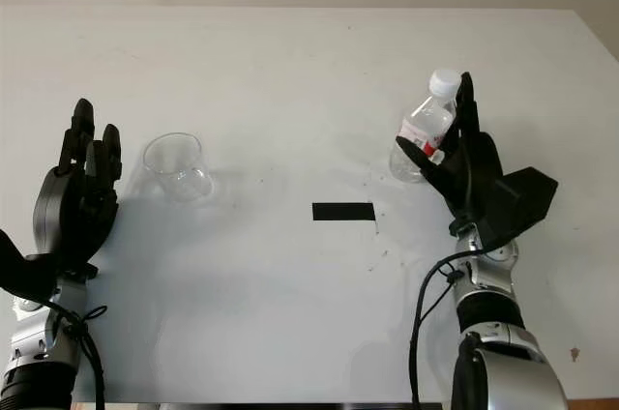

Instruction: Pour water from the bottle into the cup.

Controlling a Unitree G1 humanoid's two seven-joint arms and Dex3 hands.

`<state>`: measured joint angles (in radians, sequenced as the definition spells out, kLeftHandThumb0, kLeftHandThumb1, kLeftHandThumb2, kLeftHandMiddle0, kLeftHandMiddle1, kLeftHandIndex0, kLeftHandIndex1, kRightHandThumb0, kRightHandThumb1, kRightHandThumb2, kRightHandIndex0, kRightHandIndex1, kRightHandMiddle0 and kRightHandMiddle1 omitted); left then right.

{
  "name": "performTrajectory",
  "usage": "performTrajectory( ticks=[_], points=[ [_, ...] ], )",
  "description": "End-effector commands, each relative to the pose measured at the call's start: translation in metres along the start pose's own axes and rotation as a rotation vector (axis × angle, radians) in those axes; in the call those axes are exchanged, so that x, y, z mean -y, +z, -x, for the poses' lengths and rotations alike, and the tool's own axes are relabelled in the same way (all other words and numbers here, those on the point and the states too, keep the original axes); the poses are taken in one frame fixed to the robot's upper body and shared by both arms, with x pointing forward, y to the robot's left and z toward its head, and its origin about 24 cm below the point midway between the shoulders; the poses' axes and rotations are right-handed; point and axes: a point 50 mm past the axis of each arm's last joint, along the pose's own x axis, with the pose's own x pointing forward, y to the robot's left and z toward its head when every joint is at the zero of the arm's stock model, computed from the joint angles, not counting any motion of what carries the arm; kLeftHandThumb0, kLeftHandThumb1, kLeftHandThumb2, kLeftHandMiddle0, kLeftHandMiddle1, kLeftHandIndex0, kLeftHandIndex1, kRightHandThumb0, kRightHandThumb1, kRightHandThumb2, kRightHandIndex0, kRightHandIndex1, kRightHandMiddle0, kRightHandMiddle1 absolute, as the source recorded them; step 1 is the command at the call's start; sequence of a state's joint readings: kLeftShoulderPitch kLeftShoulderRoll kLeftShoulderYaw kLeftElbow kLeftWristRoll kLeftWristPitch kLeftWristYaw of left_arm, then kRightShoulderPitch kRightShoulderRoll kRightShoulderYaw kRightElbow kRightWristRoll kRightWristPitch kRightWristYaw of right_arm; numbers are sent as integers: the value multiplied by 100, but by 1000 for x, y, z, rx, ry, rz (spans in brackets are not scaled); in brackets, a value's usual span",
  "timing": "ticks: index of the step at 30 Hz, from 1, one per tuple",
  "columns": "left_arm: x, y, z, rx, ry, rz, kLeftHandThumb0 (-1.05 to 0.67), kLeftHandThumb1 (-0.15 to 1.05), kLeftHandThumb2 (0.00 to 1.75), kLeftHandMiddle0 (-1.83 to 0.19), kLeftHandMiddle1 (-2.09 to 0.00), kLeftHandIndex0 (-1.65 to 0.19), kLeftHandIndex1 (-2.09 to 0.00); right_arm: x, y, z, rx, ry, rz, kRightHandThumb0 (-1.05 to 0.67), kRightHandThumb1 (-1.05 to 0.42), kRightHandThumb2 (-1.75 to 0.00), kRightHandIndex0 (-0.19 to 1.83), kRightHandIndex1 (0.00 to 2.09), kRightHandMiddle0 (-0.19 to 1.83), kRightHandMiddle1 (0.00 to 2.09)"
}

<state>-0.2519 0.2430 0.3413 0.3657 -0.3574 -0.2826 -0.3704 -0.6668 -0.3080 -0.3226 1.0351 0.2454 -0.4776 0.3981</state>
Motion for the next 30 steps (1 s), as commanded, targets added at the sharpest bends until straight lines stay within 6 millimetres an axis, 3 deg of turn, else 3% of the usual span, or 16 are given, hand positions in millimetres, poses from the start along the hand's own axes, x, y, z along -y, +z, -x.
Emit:
performTrajectory(
  ticks=[1,11,14,24,26,27,28,30],
  points=[
    [-1,-8,7,-29,14,12,-74,105,51,19,-5,19,-4,6,8,-7,-3,6,-27,-85,-85,-5,-19,0,-19,0],
    [0,-8,9,-27,21,8,-73,105,52,18,-6,18,-4,3,13,-20,-66,76,-74,-77,-81,-5,-17,2,-12,6],
    [1,-8,10,-28,25,9,-73,105,53,18,-5,19,-4,1,15,-22,-79,101,-33,-79,-81,-5,-5,8,-2,10],
    [3,-9,11,-28,24,15,-73,105,53,18,-5,19,-3,-3,24,-27,-81,208,24,-64,-85,-6,36,20,39,20],
    [3,-9,11,-27,24,21,-73,105,52,18,-5,19,-3,-4,25,-28,-77,204,38,-55,-86,-6,48,26,48,24],
    [3,-9,11,-27,24,21,-73,105,52,18,-5,19,-3,-5,25,-28,-72,197,37,-50,-87,-6,53,32,51,33],
    [3,-10,11,-28,26,21,-73,105,52,18,-5,19,-4,-6,25,-28,-61,192,42,-43,-88,-6,58,54,49,65],
    [3,-10,11,-30,28,18,-73,105,51,18,-6,19,-4,-7,26,-28,-52,186,65,-41,-91,-6,56,97,44,108]
  ],
)
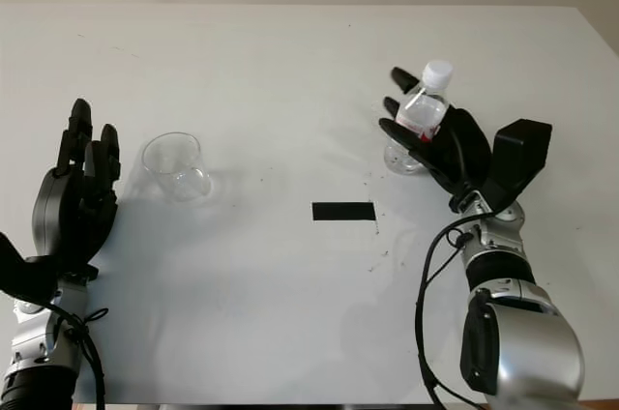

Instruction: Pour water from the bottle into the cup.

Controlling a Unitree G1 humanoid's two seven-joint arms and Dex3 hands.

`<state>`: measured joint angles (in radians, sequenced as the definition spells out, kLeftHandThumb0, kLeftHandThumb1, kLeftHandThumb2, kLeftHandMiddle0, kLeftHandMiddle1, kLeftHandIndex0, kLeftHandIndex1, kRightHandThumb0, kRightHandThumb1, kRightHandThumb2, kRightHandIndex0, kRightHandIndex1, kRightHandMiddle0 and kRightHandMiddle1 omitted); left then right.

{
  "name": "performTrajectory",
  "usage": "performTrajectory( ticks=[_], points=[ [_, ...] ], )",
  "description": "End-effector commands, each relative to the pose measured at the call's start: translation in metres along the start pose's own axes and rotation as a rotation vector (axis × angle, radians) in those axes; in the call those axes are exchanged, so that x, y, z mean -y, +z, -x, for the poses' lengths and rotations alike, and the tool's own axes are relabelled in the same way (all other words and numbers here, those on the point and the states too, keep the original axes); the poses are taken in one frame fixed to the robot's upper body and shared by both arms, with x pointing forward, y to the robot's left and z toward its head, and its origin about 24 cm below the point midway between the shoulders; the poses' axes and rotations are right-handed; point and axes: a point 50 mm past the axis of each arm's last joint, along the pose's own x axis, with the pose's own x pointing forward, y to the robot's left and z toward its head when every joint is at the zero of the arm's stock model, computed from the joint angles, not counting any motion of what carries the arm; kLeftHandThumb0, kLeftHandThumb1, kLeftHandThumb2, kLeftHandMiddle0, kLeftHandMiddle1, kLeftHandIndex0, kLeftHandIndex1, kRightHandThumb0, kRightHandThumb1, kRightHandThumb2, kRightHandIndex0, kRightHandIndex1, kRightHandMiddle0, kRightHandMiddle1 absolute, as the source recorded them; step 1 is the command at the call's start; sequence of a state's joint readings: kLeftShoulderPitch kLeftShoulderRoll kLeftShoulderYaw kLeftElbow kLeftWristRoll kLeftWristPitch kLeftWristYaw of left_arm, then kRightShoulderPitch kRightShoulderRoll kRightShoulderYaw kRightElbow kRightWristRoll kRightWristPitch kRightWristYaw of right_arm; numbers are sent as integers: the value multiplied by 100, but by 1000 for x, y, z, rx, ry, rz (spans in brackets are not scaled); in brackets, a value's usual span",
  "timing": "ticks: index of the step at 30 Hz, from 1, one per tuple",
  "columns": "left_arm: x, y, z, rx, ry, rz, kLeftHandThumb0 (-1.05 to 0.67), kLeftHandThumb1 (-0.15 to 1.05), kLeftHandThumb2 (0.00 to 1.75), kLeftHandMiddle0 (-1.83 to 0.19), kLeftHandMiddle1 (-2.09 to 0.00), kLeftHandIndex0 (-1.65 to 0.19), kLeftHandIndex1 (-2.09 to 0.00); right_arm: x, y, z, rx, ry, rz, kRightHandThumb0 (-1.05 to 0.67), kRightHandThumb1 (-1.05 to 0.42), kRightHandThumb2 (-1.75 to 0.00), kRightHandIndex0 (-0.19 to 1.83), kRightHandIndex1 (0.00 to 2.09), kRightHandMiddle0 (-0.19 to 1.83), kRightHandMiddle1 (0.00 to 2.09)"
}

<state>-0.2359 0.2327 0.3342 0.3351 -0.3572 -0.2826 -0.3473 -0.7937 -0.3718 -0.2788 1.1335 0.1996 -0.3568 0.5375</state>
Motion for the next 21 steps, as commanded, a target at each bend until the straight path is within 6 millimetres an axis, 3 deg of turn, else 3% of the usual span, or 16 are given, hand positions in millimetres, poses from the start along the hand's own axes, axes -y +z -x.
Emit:
performTrajectory(
  ticks=[1,3,5,6,8,13,16,21],
  points=[
    [0,-11,9,-40,14,14,-73,105,51,18,-5,19,-4,0,13,-5,45,-13,59,-45,-94,-6,58,127,46,132],
    [0,-11,9,-40,16,16,-73,105,51,18,-5,19,-4,-1,13,-6,30,-54,114,-49,-97,-6,63,165,48,169],
    [0,-10,8,-36,13,16,-72,105,52,18,-5,19,-3,-2,14,-7,26,-84,156,-52,-102,-6,69,189,52,199],
    [1,-10,8,-35,13,15,-72,105,53,18,-5,19,-4,-3,14,-8,22,-95,168,-52,-103,-7,70,196,55,204],
    [0,-10,7,-35,12,11,-73,105,52,18,-6,18,-4,-4,14,-9,14,-110,191,-49,-104,-14,80,207,63,208],
    [1,-9,6,-34,12,9,-72,105,52,17,-6,17,-5,-8,15,-11,19,-125,233,-46,-105,-31,116,209,96,209],
    [2,-9,5,-35,8,8,-73,105,52,17,-6,17,-5,-12,17,-14,40,-129,228,-44,-105,-36,117,209,103,209],
    [2,-8,3,-39,5,7,-74,105,51,17,-5,17,-5,-25,33,-27,83,-131,305,-39,-105,-41,112,209,98,209]
  ],
)
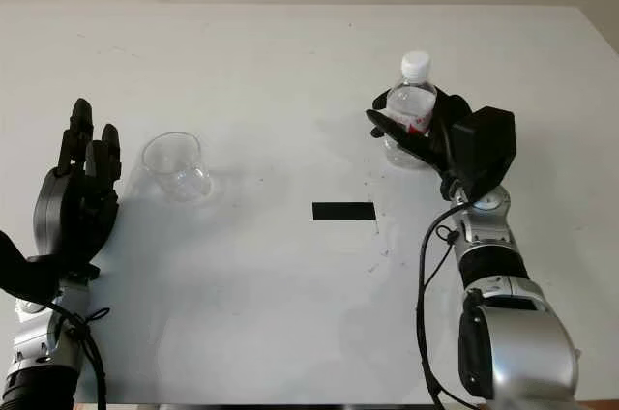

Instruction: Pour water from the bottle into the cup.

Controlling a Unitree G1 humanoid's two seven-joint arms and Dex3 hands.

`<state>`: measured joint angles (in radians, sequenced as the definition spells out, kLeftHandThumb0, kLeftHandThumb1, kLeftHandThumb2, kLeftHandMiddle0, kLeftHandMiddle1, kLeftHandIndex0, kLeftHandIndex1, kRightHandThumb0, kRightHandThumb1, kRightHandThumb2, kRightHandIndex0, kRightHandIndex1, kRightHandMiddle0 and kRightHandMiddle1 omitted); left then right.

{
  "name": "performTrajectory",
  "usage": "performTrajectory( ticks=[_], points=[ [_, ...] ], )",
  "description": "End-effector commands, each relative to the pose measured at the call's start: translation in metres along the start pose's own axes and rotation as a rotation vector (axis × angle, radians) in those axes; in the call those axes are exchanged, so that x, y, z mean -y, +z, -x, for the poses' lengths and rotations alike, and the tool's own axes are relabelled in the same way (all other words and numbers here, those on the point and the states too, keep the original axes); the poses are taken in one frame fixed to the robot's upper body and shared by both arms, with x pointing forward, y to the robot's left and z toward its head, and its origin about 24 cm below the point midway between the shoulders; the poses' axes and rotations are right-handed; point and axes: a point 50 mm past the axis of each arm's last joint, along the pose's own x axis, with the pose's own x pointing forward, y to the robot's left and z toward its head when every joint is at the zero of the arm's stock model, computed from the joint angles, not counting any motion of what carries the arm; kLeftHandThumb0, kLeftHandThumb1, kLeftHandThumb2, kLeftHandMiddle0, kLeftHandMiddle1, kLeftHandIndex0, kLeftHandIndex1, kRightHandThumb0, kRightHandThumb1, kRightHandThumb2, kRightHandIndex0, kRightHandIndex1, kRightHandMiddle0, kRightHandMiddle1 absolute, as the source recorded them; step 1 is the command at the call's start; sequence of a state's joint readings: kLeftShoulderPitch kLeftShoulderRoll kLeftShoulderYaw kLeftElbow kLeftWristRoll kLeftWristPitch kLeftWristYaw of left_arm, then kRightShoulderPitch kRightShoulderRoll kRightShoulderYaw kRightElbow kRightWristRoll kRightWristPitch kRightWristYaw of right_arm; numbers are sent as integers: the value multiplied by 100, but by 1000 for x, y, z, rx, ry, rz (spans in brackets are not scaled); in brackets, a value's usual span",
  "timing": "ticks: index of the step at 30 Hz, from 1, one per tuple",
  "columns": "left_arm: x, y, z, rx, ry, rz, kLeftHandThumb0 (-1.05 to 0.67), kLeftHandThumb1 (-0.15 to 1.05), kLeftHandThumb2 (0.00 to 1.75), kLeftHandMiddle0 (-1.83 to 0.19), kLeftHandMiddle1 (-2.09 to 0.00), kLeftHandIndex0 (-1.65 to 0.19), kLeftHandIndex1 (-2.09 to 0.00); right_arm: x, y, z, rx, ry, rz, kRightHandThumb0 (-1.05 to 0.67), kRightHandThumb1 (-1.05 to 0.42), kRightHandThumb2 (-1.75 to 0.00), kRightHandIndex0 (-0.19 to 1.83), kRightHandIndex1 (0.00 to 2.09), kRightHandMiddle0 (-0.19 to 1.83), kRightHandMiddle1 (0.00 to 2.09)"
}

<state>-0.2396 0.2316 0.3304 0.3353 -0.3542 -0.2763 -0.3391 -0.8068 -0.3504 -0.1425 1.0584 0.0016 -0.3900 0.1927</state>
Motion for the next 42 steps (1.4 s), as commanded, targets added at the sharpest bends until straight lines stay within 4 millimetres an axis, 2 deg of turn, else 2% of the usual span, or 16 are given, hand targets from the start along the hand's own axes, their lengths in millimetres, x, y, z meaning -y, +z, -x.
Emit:
performTrajectory(
  ticks=[1,6,9,14,20,29,42],
  points=[
    [1,-7,4,-33,2,5,-74,105,52,17,-5,18,-5,-6,24,-12,83,2,43,-38,-105,-41,112,209,97,209],
    [1,-6,4,-30,-1,2,-74,105,52,18,-5,18,-5,-22,50,-27,152,29,166,-33,-105,-43,116,209,97,209],
    [2,-6,4,-32,8,6,-75,105,51,17,-6,17,-5,-40,70,-37,212,64,309,-29,-105,-41,120,209,101,209],
    [3,-7,4,-28,9,24,-74,105,50,17,-5,17,-5,-72,91,-46,282,115,413,-30,-105,-38,120,209,99,209],
    [3,-8,4,-23,14,30,-74,105,52,18,-5,18,-5,-97,103,-50,324,182,494,-35,-105,-40,106,209,80,209],
    [1,-9,6,-28,24,46,-75,105,56,19,-5,19,-4,-129,119,-50,439,240,689,-40,-105,-40,102,209,74,209],
    [5,-11,4,-36,36,48,-74,105,57,19,-5,19,-4,-152,135,-45,676,200,1008,-43,-105,-34,111,209,71,209]
  ],
)
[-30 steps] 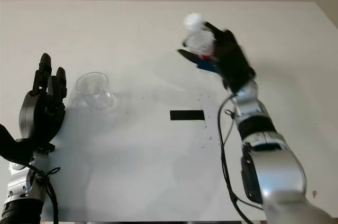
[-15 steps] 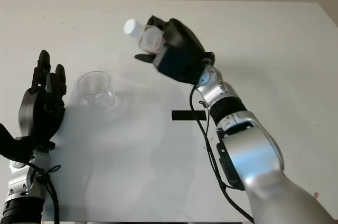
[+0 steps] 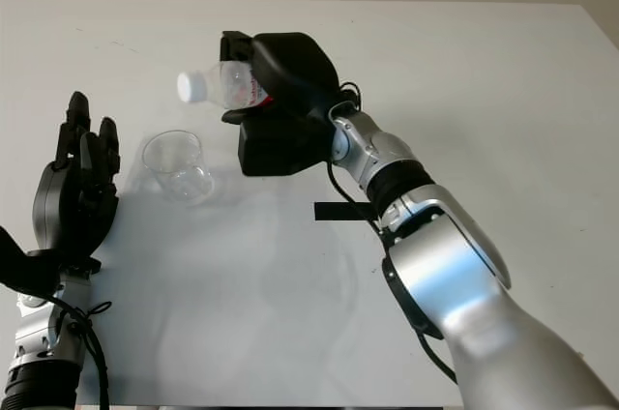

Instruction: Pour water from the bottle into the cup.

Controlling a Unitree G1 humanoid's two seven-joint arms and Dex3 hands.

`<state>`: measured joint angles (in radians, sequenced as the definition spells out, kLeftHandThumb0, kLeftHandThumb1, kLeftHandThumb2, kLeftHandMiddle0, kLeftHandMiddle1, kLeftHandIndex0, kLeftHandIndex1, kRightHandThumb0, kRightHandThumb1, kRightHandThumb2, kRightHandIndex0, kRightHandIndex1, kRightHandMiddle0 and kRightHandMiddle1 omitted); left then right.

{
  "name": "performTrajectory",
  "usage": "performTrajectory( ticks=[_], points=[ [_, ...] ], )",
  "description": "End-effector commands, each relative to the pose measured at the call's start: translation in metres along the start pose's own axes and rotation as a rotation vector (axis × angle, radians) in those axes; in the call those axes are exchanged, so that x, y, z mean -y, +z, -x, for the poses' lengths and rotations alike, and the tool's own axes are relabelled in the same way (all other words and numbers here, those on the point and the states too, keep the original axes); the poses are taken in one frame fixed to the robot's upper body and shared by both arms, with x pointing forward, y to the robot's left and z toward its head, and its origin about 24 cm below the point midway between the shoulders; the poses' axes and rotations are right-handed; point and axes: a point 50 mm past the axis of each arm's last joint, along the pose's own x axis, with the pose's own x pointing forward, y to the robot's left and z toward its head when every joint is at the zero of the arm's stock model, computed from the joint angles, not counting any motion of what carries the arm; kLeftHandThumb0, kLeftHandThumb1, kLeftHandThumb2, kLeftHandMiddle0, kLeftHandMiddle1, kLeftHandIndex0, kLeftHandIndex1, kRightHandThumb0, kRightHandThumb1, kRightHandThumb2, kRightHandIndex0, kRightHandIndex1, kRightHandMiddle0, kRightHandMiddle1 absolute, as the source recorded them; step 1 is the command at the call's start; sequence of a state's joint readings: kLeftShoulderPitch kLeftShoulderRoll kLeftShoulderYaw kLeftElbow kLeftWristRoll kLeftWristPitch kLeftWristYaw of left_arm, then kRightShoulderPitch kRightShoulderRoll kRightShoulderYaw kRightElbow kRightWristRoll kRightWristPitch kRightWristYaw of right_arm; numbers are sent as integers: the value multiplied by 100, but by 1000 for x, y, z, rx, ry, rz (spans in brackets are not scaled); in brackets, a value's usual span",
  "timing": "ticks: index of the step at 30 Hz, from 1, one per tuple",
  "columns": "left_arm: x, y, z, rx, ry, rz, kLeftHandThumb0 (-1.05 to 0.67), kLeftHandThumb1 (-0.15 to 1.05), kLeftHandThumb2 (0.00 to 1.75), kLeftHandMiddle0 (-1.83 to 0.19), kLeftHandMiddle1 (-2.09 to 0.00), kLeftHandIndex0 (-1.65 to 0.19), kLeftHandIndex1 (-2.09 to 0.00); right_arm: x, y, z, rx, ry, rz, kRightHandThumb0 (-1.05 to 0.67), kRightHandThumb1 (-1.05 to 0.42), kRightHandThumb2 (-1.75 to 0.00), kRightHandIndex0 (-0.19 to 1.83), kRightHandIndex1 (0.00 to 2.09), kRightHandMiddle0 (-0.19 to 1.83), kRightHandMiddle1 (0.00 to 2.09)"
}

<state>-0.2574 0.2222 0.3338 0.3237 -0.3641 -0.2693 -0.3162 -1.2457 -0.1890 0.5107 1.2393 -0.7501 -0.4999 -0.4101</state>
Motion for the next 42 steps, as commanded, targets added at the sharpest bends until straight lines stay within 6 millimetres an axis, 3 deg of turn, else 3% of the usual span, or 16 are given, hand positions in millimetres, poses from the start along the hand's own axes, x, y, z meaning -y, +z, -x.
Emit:
performTrajectory(
  ticks=[1,10,17,26,31,42],
  points=[
    [2,-16,10,-61,17,25,-74,105,57,19,-5,19,-4,13,11,-12,56,-41,49,-43,-105,-34,111,209,71,209],
    [3,-15,9,-55,17,22,-73,105,57,18,-5,18,-4,19,17,-18,150,-50,301,-45,-105,-41,113,209,74,209],
    [4,-16,8,-58,23,32,-73,105,56,19,-5,19,-4,17,20,-19,202,-81,467,-47,-105,-36,118,209,77,209],
    [4,-18,9,-60,23,33,-74,105,56,19,-4,19,-3,14,20,-17,272,-118,643,-49,-105,-39,123,209,60,209],
    [4,-18,9,-59,25,35,-74,105,56,19,-5,19,-2,13,20,-15,280,-133,651,-48,-105,-43,122,209,49,209],
    [5,-18,9,-59,26,35,-74,105,55,18,-5,18,-3,14,20,-14,270,-172,596,-48,-105,-38,125,209,60,209]
  ],
)
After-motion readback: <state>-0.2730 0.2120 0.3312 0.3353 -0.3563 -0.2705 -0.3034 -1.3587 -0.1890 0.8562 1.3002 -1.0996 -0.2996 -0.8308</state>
